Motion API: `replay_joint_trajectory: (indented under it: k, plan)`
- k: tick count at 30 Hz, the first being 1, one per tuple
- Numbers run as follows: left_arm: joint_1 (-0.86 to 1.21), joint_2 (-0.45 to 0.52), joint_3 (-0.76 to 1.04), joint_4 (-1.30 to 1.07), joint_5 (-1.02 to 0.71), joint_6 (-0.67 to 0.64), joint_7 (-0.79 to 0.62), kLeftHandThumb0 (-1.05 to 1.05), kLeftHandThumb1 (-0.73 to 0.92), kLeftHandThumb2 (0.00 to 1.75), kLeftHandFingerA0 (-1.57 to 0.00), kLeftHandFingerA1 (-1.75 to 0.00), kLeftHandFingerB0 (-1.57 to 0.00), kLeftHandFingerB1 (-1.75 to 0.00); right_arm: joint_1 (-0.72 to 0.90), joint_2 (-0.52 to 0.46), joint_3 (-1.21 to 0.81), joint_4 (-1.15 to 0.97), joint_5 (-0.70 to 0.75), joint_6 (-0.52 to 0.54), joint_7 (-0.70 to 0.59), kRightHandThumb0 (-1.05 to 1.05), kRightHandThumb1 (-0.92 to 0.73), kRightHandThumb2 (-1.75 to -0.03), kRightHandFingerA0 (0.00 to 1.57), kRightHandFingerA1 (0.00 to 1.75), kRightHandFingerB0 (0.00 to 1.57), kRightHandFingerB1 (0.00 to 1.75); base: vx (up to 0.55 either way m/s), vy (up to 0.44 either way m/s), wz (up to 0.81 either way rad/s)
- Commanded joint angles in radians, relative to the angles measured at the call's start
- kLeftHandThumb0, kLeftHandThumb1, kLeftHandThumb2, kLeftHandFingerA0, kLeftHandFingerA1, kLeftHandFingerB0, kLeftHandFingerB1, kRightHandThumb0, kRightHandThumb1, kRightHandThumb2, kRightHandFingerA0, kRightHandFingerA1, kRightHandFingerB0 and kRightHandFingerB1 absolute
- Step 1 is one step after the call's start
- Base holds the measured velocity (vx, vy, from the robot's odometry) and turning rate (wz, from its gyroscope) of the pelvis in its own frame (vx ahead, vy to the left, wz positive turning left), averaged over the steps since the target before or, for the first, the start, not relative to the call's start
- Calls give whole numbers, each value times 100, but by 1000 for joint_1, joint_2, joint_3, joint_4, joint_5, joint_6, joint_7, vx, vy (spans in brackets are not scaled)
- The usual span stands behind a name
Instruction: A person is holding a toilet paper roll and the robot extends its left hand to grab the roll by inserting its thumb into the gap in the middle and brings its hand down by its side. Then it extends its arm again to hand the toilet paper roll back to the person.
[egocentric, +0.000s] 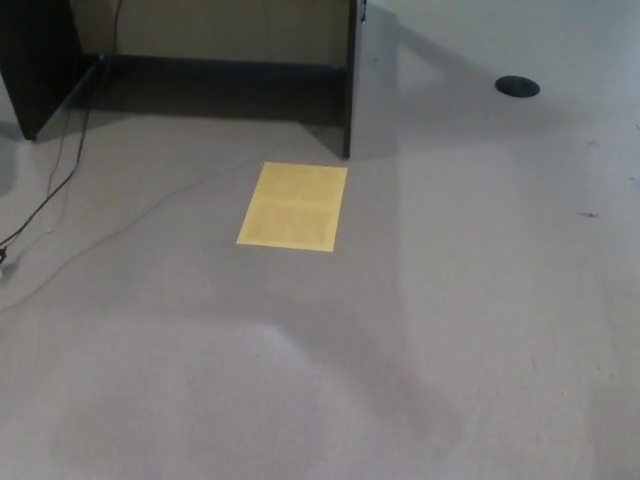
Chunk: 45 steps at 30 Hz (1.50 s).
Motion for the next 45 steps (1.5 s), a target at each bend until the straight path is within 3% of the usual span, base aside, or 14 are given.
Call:
replay_joint_trajectory:
  k: [1,5,7,8,21,22,24,30,31,35,36,39,44,45]
  plan:
    - [23,21,51,-30,-67,-224,-45,-20,39,88,-2,-50,0,-48,-12,-31,24,57,-37,-75,-23,-34,-67,-60,64,70,48,40,0,0,0]
    - [18,11,78,-123,-138,-267,-130,-32,46,54,-8,-28,-6,-26,-16,-33,28,61,-38,-79,-21,-34,-67,-60,63,72,47,41,0,0,0]
    - [26,12,83,-234,-138,-294,-118,-41,43,54,-12,-31,-9,-25,-17,-32,27,65,-36,-82,-24,-40,-53,-86,64,76,42,54,0,0,0]
    - [26,13,84,-288,-141,-298,-117,-45,30,67,-4,-41,-2,-29,-21,-32,26,67,-36,-80,-25,-33,-67,-60,64,68,48,40,0,0,0]
    - [-99,55,36,-1072,-195,-27,-170,-50,33,66,-9,-27,-8,-11,-24,-39,28,69,-35,-86,-16,-33,-67,-60,63,73,48,40,0,0,0]
    - [-122,59,24,-1112,-197,3,-179,-48,32,68,-5,-26,-4,-14,-24,-40,26,69,-33,-84,-12,-39,-54,-86,62,75,41,54,0,0,0]
    - [-166,60,6,-1150,-197,21,-190,-49,33,68,-6,-28,-6,-13,-29,-39,26,70,-32,-74,-10,-34,-68,-60,63,70,48,39,0,0,0]
    - [-336,37,-90,-1282,-147,159,-205,-57,38,71,-9,-21,-8,-10,-16,-41,25,76,-32,-88,-14,-34,-67,-60,64,69,48,40,0,0,0]
    - [-370,30,-109,-1298,-123,192,-203,-54,36,73,-7,-25,-4,-16,-18,-43,28,77,-36,-85,-18,-41,-54,-87,63,74,42,54,0,0,0]
    - [-461,-4,-175,-1332,-122,269,-208,-56,36,66,-8,-28,-3,-15,-19,-40,25,77,-32,-90,-20,-34,-67,-60,66,76,50,41,0,0,0]
    - [-491,-22,-211,-1346,-105,295,-210,-55,42,54,-9,-25,0,-20,-22,-39,21,76,-28,-81,-17,-40,-54,-87,63,75,44,55,0,0,0]
    - [-509,-62,-257,-1359,-105,296,-202,-53,37,71,-8,-27,-7,-12,-32,-43,25,76,-33,-82,-16,-34,-66,-59,66,77,48,41,0,0,0]
    - [-481,-100,-354,-1451,-34,315,-201,-57,37,75,-5,-30,-4,-12,-39,-42,30,72,-37,-79,-11,-40,-54,-87,62,75,41,54,0,0,0]
    - [-479,-99,-367,-1471,-31,335,-208,-53,35,75,-7,-30,0,-16,-45,-42,32,71,-40,-76,-12,-35,-67,-60,65,76,48,40,0,0,0]
